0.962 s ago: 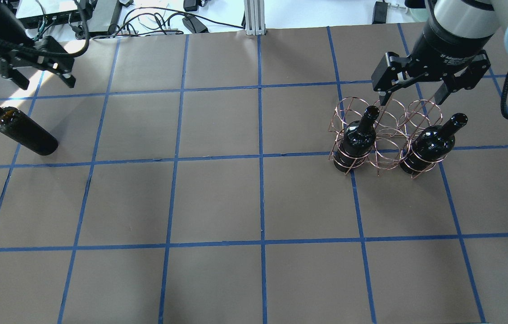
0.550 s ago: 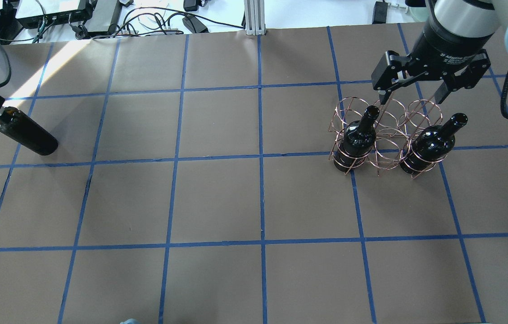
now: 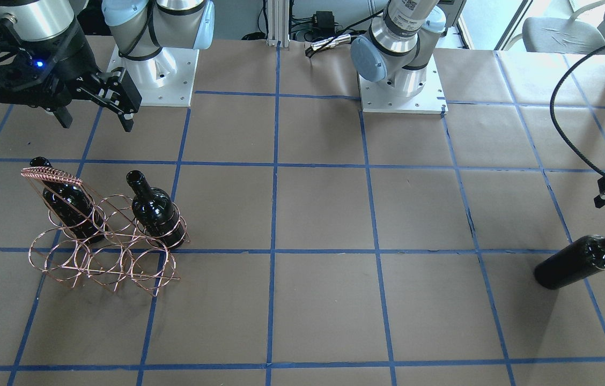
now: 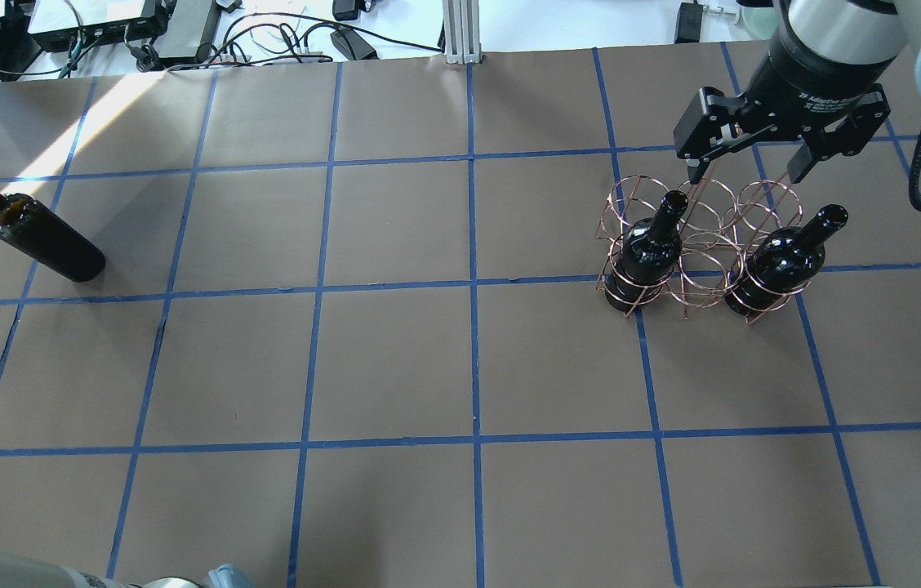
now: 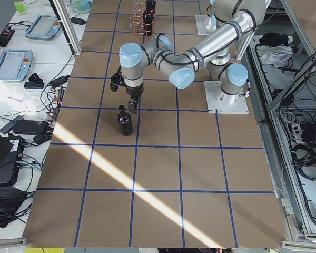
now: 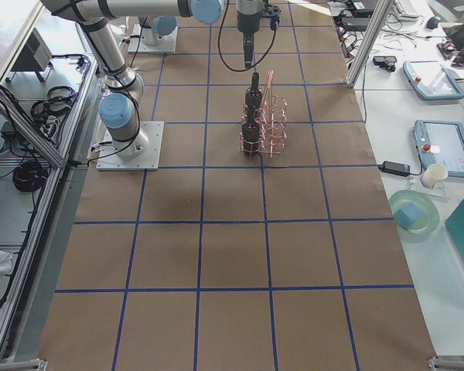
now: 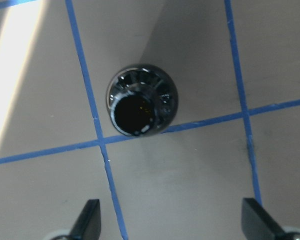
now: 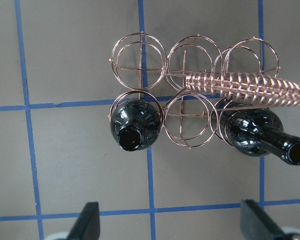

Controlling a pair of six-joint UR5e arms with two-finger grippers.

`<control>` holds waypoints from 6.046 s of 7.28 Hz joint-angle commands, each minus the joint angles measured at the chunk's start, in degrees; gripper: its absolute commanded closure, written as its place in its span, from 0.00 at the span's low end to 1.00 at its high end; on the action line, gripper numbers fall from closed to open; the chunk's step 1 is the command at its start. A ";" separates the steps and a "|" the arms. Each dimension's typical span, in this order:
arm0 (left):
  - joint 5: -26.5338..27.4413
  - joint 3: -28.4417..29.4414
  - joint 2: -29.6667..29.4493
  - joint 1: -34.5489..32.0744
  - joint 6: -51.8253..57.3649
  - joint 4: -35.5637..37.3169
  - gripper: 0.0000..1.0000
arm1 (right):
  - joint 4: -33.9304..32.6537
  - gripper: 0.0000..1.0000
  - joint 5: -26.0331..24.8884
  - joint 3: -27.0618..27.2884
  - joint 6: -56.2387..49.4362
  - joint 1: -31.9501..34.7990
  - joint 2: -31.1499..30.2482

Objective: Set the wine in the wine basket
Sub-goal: 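Lower the left gripper over the neck of the lying dark bottle, then grasp the bottle neck with the left gripper and lift it upright, then set the bottle upright on the table with the left gripper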

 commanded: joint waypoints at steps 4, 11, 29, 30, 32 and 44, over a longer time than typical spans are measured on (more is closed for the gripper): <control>-4.15 2.31 -2.51 -0.45 -3.73 1.95 0.41 | -0.22 0.00 -0.07 0.00 -0.07 -0.01 -0.81; -7.14 2.49 -1.89 -1.94 -3.20 2.75 0.53 | -0.13 0.00 -0.24 0.09 -0.42 -0.01 -0.73; -5.21 -23.35 30.28 -40.34 -67.16 -8.62 1.00 | 0.31 0.00 -2.70 -0.26 -5.69 0.70 -1.61; -5.29 -23.53 28.88 -41.75 -71.36 -7.81 1.00 | 0.05 0.00 -2.62 -0.26 -5.86 0.70 -1.61; -4.68 -23.62 26.59 -43.86 -74.45 -5.96 1.00 | 0.05 0.00 -2.62 -0.26 -5.86 0.70 -1.61; -4.24 -23.09 24.38 -46.68 -74.74 -5.60 0.25 | 1.19 0.00 -1.83 -0.09 -5.60 0.78 -1.78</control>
